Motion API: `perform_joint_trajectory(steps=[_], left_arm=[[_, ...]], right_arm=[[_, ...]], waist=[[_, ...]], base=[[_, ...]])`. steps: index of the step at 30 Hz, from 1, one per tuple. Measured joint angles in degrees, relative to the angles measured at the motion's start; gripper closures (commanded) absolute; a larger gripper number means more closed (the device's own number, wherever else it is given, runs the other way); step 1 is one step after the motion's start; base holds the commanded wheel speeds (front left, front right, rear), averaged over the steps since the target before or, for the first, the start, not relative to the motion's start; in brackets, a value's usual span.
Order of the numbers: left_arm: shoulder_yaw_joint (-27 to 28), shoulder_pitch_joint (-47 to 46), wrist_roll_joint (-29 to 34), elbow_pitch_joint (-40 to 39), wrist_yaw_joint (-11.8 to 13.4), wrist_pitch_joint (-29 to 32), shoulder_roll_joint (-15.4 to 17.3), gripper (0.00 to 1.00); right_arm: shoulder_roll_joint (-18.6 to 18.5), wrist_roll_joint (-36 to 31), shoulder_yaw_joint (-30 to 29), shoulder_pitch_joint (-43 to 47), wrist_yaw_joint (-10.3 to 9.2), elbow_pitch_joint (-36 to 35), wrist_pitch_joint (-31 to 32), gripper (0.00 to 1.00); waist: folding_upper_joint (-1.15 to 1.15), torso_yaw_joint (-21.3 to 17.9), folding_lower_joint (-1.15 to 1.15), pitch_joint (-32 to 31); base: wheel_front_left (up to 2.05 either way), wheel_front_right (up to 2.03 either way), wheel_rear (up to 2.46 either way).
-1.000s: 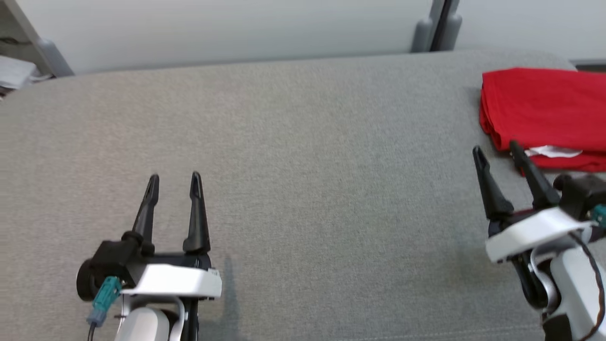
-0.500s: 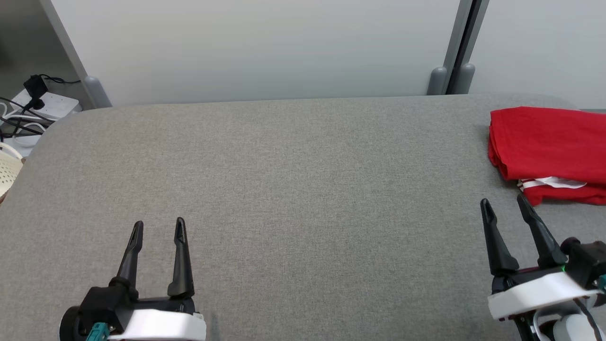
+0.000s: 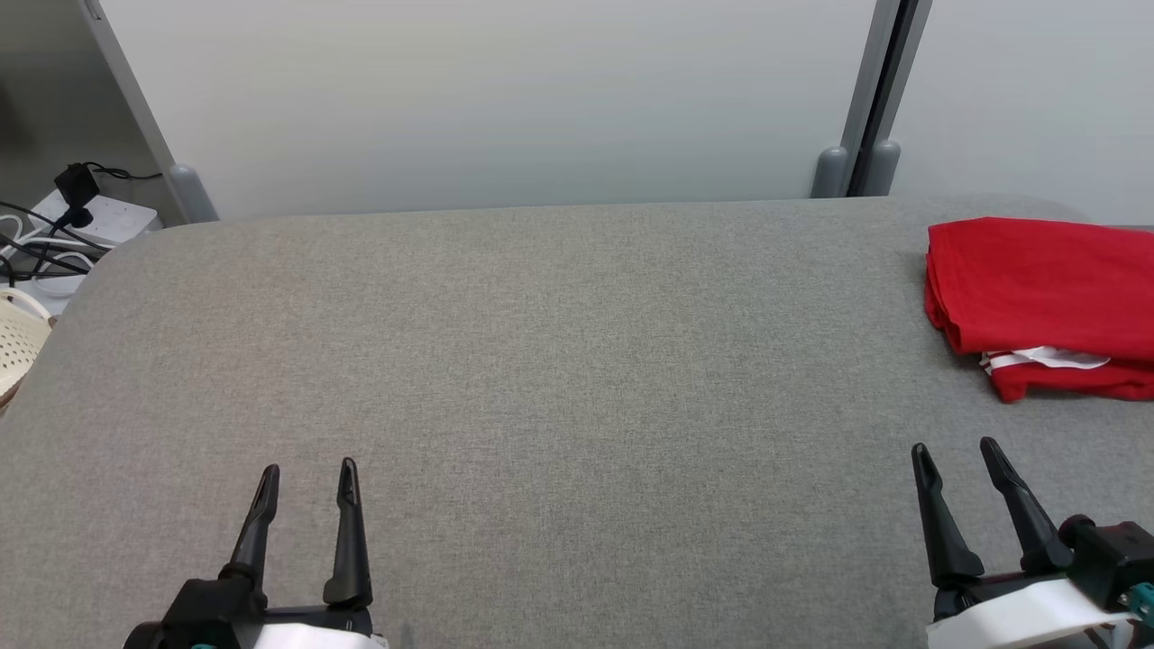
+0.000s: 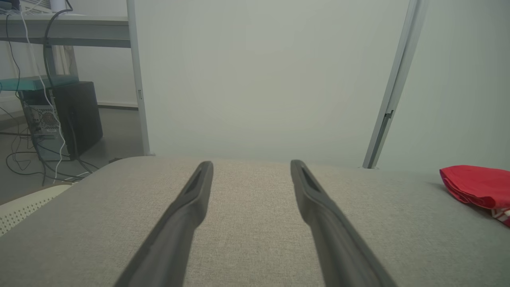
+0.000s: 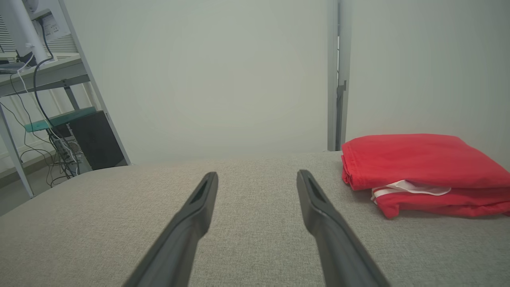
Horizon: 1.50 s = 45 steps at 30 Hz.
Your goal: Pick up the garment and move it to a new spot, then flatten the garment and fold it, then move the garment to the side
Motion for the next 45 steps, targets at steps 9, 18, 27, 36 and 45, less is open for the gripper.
perform_joint_trajectory(steps=[9, 18, 27, 36, 45], left_arm=[[-0.25, 1.62, 0.32, 2.64, 0.00, 0.09, -0.27, 1.00], [-0.29, 3.00, -4.15, 4.56, -0.23, 1.19, -0.46, 1.00], [0.03, 2.80, -9.67, 5.39, -1.12, 2.65, -0.37, 1.00], [0.63, 1.95, -15.79, 6.08, -2.11, 3.71, -0.24, 1.00], [1.09, 0.94, -20.67, 6.60, -2.63, 5.22, -0.18, 1.00]], right_arm=[[0.71, 0.04, 0.54, 1.35, 0.00, 1.92, 0.02, 1.00], [1.53, 3.85, 0.49, 3.02, 0.00, 3.65, 0.90, 1.00], [1.77, 9.39, -0.42, 2.84, 0.00, 3.71, 2.40, 1.00], [2.16, 14.65, -1.27, 2.61, 0.00, 3.81, 3.64, 1.00], [2.41, 19.36, -2.09, 2.17, 0.00, 3.87, 4.93, 1.00]], waist=[[0.00, -0.18, 0.00, -0.24], [0.00, -0.08, 0.02, -0.22], [0.00, 0.04, 0.01, 0.09], [0.00, 0.17, 0.01, 0.27], [0.00, 0.27, 0.01, 0.43]], base=[[0.00, 0.00, 0.00], [0.00, 0.00, 0.00], [0.00, 0.00, 0.00], [0.00, 0.00, 0.00], [0.00, 0.00, 0.00]])
